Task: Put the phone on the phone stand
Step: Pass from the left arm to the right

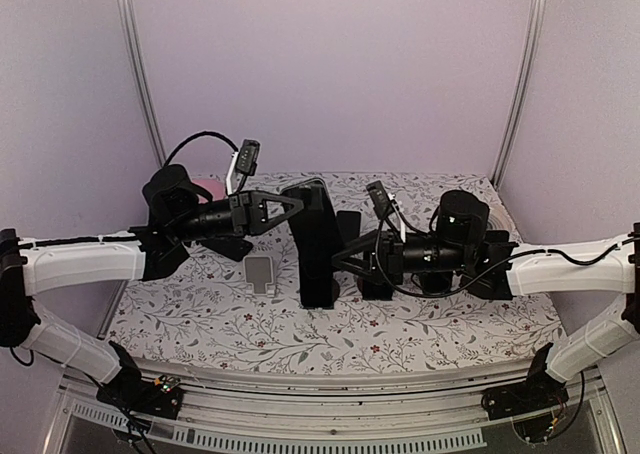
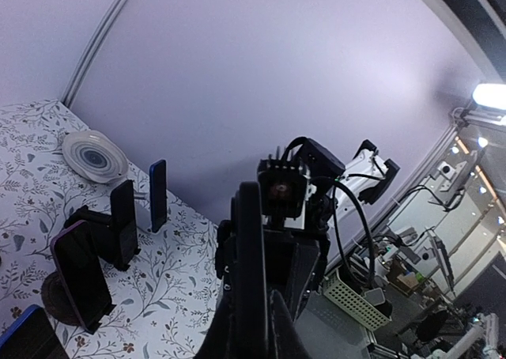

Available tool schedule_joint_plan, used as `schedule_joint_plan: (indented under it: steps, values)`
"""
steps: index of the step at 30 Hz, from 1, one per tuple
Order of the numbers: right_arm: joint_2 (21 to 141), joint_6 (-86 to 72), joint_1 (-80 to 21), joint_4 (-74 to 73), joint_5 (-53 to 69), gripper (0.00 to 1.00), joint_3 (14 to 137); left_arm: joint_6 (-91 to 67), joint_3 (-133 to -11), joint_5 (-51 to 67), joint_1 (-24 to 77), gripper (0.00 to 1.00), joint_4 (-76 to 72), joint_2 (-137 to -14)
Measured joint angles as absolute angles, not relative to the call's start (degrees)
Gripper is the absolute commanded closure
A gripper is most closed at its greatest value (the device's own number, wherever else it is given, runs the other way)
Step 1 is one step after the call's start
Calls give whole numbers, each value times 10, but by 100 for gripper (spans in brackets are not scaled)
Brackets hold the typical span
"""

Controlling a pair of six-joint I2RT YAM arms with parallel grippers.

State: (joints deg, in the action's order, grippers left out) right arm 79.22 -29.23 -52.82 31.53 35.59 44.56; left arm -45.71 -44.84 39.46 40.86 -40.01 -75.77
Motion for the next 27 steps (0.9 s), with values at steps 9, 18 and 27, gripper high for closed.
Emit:
schedule_joint_plan:
  steps: [9,18,27]
  values:
    - [796,-296,-538,316,341,97,447,-447,-454,415,418,61,-409,-758]
    - [796,-272,-563,270,251,97,454,-420,-458,317,441,7,-364,-755]
    - [793,-240,-615,229,109,98,479,-355,-487,90,520,6,-226,-728]
